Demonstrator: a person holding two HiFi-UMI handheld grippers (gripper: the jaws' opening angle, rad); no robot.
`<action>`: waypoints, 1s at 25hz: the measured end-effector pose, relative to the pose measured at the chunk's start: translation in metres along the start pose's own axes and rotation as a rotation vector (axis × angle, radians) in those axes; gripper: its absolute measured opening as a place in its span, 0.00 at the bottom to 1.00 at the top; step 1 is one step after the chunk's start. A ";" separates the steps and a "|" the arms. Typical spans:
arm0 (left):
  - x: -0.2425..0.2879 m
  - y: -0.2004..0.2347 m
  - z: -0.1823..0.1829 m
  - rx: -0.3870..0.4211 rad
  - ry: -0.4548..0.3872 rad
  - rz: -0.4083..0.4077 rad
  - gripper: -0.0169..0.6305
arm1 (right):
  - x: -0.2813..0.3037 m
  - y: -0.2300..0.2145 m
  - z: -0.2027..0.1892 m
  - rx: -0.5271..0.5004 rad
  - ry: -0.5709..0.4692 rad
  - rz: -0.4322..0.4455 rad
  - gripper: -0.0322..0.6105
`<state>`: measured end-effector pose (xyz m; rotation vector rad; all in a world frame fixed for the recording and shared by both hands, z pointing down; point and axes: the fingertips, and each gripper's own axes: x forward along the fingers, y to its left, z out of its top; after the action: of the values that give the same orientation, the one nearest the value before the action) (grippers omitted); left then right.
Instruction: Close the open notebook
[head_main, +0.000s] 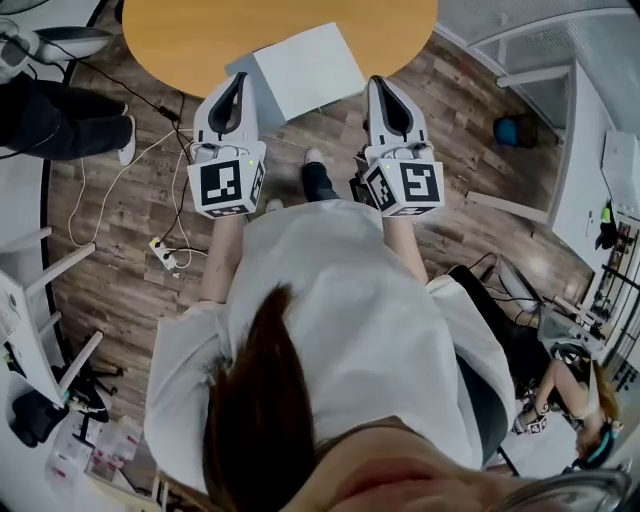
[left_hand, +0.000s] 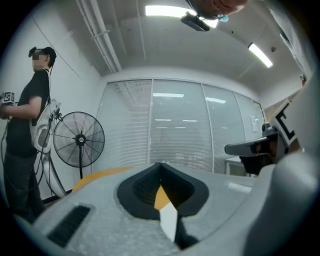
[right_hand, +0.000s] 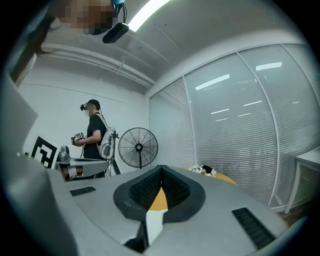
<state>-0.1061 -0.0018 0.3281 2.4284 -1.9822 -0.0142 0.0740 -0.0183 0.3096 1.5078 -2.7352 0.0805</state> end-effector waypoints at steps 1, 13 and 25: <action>0.010 0.002 0.002 -0.001 -0.004 0.018 0.05 | 0.011 -0.008 0.001 -0.001 0.003 0.018 0.05; 0.090 0.007 0.000 -0.015 0.015 0.185 0.05 | 0.100 -0.086 -0.004 0.007 0.048 0.176 0.05; 0.110 0.024 -0.006 -0.031 0.032 0.190 0.05 | 0.122 -0.103 -0.009 0.017 0.056 0.158 0.05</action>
<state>-0.1072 -0.1140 0.3343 2.1973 -2.1716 -0.0050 0.0960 -0.1759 0.3273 1.2695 -2.8110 0.1456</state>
